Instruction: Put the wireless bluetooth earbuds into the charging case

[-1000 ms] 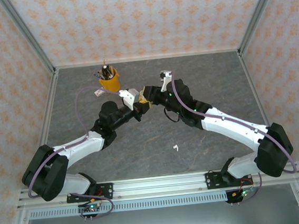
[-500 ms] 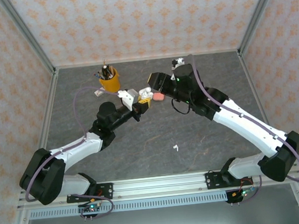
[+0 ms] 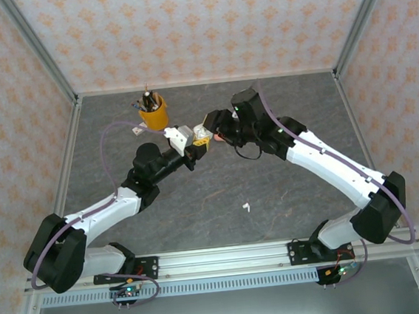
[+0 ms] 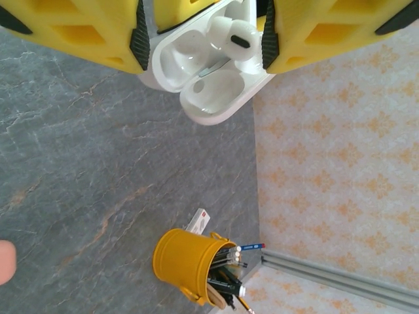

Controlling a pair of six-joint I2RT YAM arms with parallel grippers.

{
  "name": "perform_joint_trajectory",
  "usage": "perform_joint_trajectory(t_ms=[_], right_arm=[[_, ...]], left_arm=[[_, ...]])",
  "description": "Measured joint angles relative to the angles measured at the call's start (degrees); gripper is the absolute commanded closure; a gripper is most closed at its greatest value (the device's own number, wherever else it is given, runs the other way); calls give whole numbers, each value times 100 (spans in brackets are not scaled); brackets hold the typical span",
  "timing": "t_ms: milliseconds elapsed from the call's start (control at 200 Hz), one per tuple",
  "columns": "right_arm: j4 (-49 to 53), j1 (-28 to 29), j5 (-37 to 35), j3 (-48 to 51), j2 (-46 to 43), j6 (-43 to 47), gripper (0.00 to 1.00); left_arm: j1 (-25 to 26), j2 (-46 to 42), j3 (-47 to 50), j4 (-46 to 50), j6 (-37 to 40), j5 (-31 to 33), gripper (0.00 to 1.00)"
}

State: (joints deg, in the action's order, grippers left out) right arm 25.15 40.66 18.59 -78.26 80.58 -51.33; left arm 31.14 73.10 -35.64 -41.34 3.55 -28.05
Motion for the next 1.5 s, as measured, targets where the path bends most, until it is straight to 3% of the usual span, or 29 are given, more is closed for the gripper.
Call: perform_joint_trajectory(t_ms=[1496], right_arm=[[101,0,382,-234,326,-48,62]], left_arm=[[-15,245,-210,170,92,116,100]])
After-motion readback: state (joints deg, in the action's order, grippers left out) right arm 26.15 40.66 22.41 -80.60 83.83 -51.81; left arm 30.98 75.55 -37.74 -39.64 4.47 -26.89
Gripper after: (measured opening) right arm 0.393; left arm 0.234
